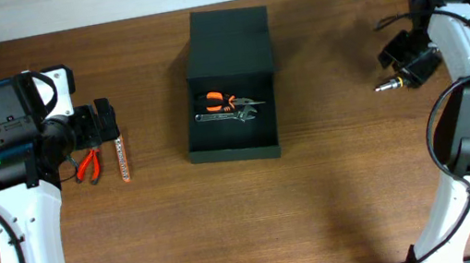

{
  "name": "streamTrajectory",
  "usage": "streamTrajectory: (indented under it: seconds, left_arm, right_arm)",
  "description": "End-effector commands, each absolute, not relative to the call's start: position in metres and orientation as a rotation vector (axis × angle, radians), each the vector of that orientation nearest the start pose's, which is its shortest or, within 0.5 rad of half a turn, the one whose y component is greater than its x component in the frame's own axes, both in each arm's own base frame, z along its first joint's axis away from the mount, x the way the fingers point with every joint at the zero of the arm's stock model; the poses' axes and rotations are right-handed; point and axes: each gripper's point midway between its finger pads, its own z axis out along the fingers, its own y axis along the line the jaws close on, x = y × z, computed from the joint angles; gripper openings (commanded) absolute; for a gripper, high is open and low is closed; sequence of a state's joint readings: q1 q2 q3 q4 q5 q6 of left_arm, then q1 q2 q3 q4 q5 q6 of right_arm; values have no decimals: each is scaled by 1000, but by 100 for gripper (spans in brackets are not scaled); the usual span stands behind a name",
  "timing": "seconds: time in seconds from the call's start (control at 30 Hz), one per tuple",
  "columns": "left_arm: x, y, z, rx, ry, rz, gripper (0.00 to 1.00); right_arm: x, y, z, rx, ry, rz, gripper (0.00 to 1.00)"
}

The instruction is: Pack container

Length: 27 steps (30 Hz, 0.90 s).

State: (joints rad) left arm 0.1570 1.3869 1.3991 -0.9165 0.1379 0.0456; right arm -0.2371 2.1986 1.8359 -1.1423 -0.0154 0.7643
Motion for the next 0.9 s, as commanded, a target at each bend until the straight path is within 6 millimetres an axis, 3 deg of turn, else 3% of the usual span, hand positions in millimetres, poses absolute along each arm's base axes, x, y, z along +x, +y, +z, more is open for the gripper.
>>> streamTrajectory:
  seconds: [0.0,0.13,0.33,0.87]
  left_arm:
    - [370,37,252,-59,2444,-63,99]
    - [370,37,252,-59,2444,-63,99]
    - [370,37,252,-59,2444,-63,99]
    - [370,37,252,-59,2444,-63,99]
  right_arm:
    - [412,-113,32,1602,2701,-8,63]
    - [402,-119,25,1639,2706,-28,63]
    - [404,-119,24,1666,2680,-26,63]
    - [427,-125,23,1617,2601,21,63]
